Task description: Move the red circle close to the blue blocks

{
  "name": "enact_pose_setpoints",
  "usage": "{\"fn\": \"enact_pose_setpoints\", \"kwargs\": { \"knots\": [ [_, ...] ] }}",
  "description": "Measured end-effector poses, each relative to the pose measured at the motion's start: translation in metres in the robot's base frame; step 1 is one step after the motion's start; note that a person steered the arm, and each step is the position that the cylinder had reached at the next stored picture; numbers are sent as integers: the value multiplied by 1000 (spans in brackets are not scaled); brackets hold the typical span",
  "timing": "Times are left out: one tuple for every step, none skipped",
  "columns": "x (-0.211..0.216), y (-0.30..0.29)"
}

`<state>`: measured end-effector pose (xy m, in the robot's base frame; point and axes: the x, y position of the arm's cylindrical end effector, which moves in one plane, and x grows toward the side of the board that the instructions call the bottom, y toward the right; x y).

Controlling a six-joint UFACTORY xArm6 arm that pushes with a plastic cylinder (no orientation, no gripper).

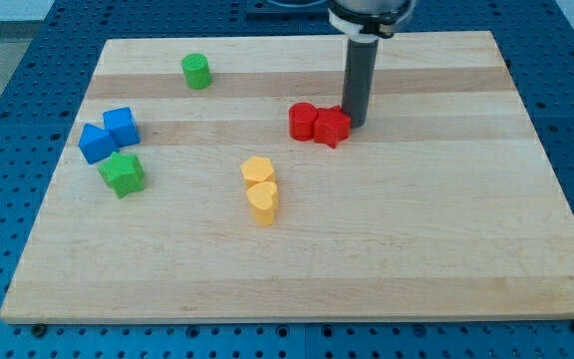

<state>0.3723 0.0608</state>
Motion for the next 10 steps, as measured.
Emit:
{"fn": "enact_pose_setpoints", "kwargs": {
  "knots": [
    [4, -23],
    [8, -46],
    [14, -74],
    [22, -111],
    [27, -146],
    [28, -178],
    [31, -201],
    [43, -208],
    [48, -225],
    [56, -233]
  ]
}}
